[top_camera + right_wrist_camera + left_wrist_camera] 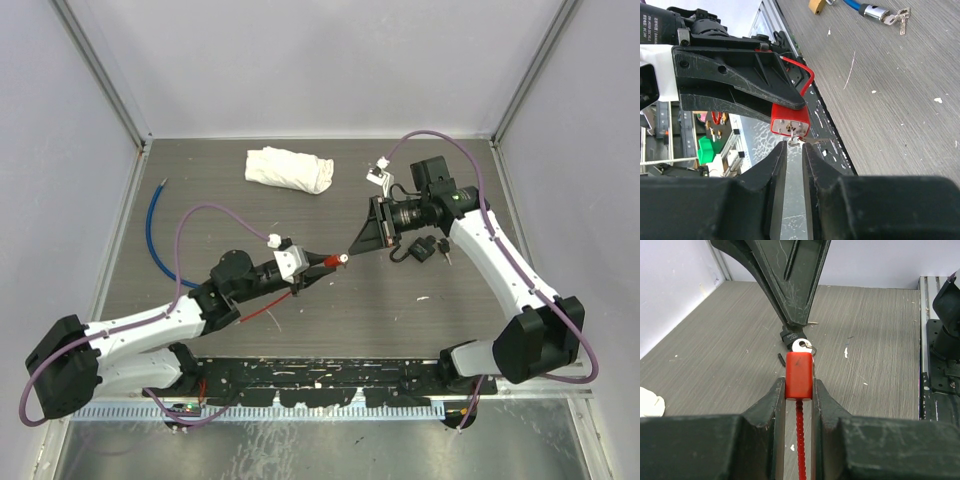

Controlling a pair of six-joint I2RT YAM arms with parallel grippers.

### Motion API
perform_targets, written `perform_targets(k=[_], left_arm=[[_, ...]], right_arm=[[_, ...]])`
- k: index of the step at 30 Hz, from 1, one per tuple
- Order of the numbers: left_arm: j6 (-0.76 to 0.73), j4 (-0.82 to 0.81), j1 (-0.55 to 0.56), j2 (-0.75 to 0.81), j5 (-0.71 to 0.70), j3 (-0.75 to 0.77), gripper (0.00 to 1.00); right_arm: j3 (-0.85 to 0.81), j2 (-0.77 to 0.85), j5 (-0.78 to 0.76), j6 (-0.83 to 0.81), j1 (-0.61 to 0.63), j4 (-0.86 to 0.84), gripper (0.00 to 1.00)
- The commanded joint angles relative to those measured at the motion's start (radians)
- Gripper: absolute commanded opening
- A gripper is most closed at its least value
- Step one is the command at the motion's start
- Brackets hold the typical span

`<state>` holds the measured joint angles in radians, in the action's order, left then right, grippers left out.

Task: Lock with the key
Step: Adjust the lock.

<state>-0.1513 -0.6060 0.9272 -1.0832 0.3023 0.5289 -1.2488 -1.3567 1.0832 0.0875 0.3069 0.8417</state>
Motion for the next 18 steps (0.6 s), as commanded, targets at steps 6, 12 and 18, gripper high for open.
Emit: perform_targets(k=[6, 12, 18], left_arm=[[-0.024, -0.043, -0.005, -0.010, 0.024, 0.066, 0.00], [-0.031, -0.036, -0.004, -0.015, 0.030, 0.072, 0.00], [-0.085, 0.032, -0.005, -0.011, 0.023, 0.097, 0.00]], right_arm=[[0.013, 0.000, 0.043, 0.060, 0.030, -0.049, 0.24], [0.023, -0.004, 0.052, 0.081, 0.031, -0.047, 0.12], [0.054, -0.025, 0.049, 0.127, 0.032, -0.041, 0.01]])
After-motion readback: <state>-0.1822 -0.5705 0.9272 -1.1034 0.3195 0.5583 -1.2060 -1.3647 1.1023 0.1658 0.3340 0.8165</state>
